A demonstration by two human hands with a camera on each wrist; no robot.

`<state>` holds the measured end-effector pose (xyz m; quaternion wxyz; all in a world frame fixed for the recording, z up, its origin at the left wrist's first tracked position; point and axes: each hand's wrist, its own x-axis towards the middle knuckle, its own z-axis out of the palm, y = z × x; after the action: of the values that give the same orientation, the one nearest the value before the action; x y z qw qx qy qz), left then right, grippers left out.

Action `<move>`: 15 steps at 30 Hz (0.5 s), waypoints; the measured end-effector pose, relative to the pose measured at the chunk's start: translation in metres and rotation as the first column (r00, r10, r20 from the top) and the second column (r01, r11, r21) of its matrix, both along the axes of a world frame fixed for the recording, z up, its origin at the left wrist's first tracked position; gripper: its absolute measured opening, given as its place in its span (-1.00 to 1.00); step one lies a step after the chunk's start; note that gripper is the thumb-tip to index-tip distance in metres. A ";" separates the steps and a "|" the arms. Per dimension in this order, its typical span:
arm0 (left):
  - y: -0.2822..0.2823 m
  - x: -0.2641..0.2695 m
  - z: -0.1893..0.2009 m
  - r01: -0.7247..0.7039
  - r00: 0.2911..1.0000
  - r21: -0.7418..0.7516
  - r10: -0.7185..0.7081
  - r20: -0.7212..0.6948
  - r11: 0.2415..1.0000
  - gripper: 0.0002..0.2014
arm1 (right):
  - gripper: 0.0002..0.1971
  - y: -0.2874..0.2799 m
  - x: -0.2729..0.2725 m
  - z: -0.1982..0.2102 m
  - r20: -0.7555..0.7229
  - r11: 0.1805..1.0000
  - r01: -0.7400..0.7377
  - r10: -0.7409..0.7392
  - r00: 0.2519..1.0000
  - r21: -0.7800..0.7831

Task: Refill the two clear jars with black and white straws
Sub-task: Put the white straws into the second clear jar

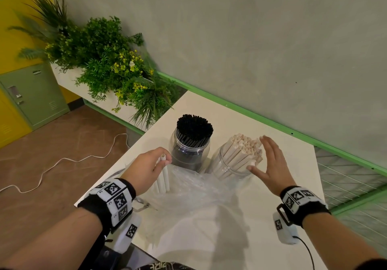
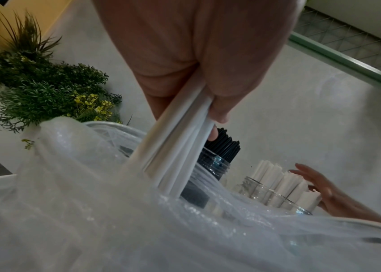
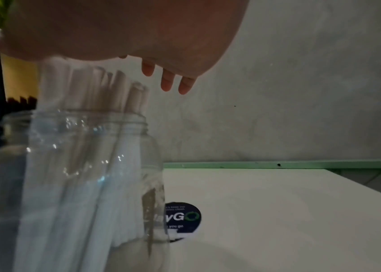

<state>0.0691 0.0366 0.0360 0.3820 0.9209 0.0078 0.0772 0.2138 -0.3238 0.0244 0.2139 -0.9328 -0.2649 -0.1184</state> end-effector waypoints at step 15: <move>0.004 -0.002 0.001 -0.007 1.000 0.019 0.008 -0.028 1.000 -0.92 | -0.24 0.053 0.041 0.017 0.031 0.997 -0.016 0.013 0.999 0.082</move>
<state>0.0668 0.0404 0.0366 0.3731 0.9253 0.0159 0.0658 0.2548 -0.2708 0.0414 0.2489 -0.9194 -0.2698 -0.1415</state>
